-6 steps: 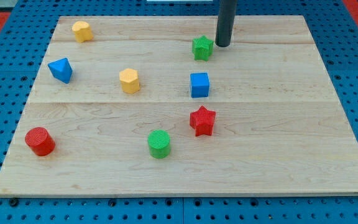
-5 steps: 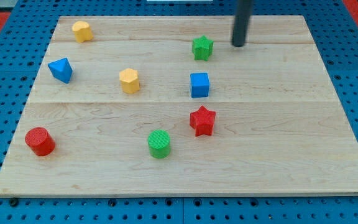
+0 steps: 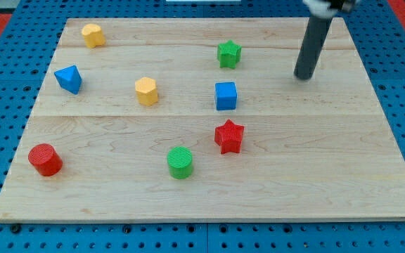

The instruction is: Move the green circle towards the center

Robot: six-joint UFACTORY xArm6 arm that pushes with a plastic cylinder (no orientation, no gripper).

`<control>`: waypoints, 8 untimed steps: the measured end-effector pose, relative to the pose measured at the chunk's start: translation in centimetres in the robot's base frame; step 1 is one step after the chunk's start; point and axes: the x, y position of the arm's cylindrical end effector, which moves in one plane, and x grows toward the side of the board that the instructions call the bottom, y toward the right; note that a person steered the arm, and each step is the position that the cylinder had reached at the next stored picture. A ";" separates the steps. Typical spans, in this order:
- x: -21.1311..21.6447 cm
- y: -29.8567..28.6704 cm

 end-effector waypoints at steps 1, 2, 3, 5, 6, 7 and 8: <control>11.3 -0.1; 18.7 1.1; 20.3 -9.5; 19.3 -19.7; 16.5 -20.2; 15.4 -20.2; 13.7 -20.1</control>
